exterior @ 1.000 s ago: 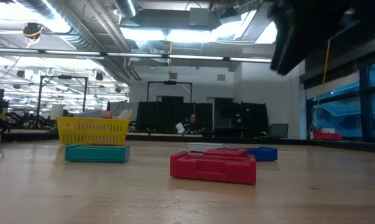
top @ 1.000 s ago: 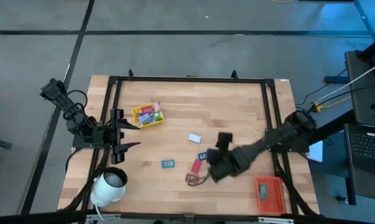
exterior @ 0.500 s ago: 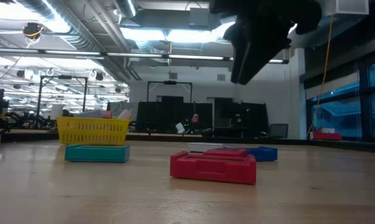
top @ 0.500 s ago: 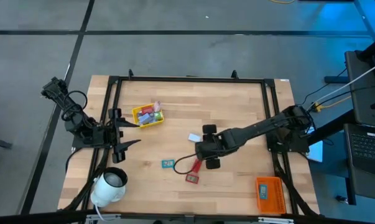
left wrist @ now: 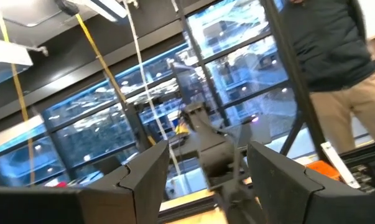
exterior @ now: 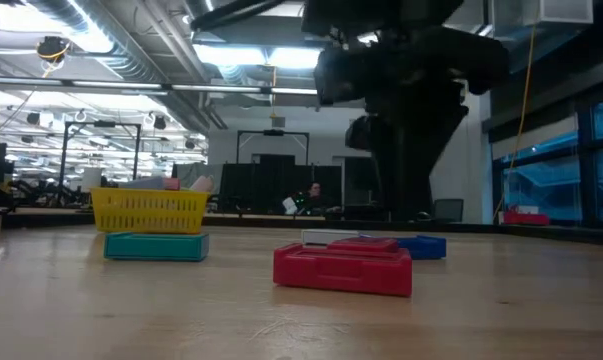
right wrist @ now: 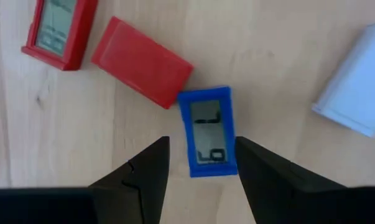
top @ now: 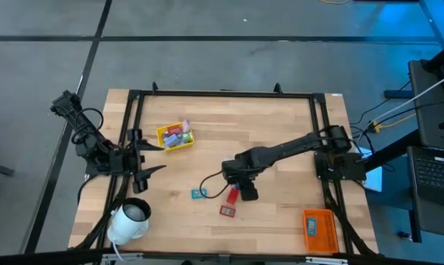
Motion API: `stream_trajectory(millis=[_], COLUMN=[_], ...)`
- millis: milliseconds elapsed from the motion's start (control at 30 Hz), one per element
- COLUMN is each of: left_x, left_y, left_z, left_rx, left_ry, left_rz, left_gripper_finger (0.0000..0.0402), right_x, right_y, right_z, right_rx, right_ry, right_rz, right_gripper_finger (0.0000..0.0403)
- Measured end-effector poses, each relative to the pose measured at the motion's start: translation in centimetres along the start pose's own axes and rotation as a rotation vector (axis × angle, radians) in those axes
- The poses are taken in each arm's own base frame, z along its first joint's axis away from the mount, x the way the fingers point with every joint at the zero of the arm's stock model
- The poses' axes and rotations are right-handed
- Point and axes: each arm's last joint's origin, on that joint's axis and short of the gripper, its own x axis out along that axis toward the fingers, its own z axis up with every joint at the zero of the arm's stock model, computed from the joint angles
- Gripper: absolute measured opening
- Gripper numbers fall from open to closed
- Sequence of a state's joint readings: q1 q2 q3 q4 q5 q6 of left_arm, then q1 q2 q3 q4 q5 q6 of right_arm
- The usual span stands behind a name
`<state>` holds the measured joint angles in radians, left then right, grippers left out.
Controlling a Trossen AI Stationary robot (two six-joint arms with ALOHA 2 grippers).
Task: Pick & Place Office items
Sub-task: Put the dark blue digital timer into the orange bin
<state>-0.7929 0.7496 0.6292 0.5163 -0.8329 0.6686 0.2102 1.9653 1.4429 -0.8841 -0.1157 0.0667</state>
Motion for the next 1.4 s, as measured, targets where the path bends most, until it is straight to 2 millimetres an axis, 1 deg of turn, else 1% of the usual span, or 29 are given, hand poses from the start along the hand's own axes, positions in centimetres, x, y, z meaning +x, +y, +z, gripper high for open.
stream_trajectory(millis=[167,400,500,600,700,767,833,933,1033,1067,1133,1233,1367,1400], left_x=[0.0,0.0,0.0,0.0,0.0,0.0,0.0,0.0,0.0,0.0,0.0,0.0,0.0,0.0], left_y=[0.1,0.1,0.1,0.2,0.2,0.2,0.2,0.2,0.2,0.2,0.2,0.2,0.2,0.2], left_z=[-0.1,-0.1,-0.1,-0.1,-0.1,-0.1,-0.1,-0.1,-0.1,-0.1,-0.1,-0.1,-0.1,-0.1], left_rx=[0.017,0.019,0.020,0.024,0.040,0.048,0.049,0.050,0.050,0.050,0.049,0.049,0.049,0.050], left_ry=[0.033,0.041,0.041,0.039,0.039,0.039,0.039,0.040,0.039,0.040,0.039,0.039,0.039,0.039], left_rz=[0.041,0.050,0.050,0.052,0.051,0.052,0.051,0.051,0.051,0.051,0.052,0.052,0.052,0.051], left_gripper_finger=[0.0216,0.0215,0.0216,0.0219,0.0219,0.0218,0.0217,0.0218,0.0219,0.0219,0.0217,0.0216,0.0219,0.0220], right_x=[1.8,4.0,4.4,4.4,4.5,4.5,4.6,4.6,4.6,4.6,4.6,4.4,4.0,3.7], right_y=[0.2,-0.3,-0.4,-0.1,0.2,0.5,0.9,1.3,1.8,2.0,2.7,3.8,6.1,6.7], right_z=[0.2,0.3,0.3,0.3,0.3,0.3,0.3,0.2,0.0,-0.1,-0.6,-1.9,-4.0,-4.4], right_rx=[-0.039,-0.090,-0.099,-0.104,-0.101,-0.097,-0.104,-0.094,-0.069,-0.059,-0.039,0.000,0.037,0.045], right_ry=[0.031,0.074,0.086,0.086,0.085,0.083,0.081,0.081,0.097,0.109,0.152,0.264,0.429,0.446], right_rz=[-0.002,-0.056,-0.052,-0.043,-0.054,-0.058,-0.070,-0.079,-0.050,-0.043,-0.034,-0.037,-0.087,-0.097], right_gripper_finger=[0.0194,0.0250,0.0271,0.0280,0.0273,0.0258,0.0235,0.0187,0.0140,0.0133,0.0133,0.0133,0.0166,0.0172])
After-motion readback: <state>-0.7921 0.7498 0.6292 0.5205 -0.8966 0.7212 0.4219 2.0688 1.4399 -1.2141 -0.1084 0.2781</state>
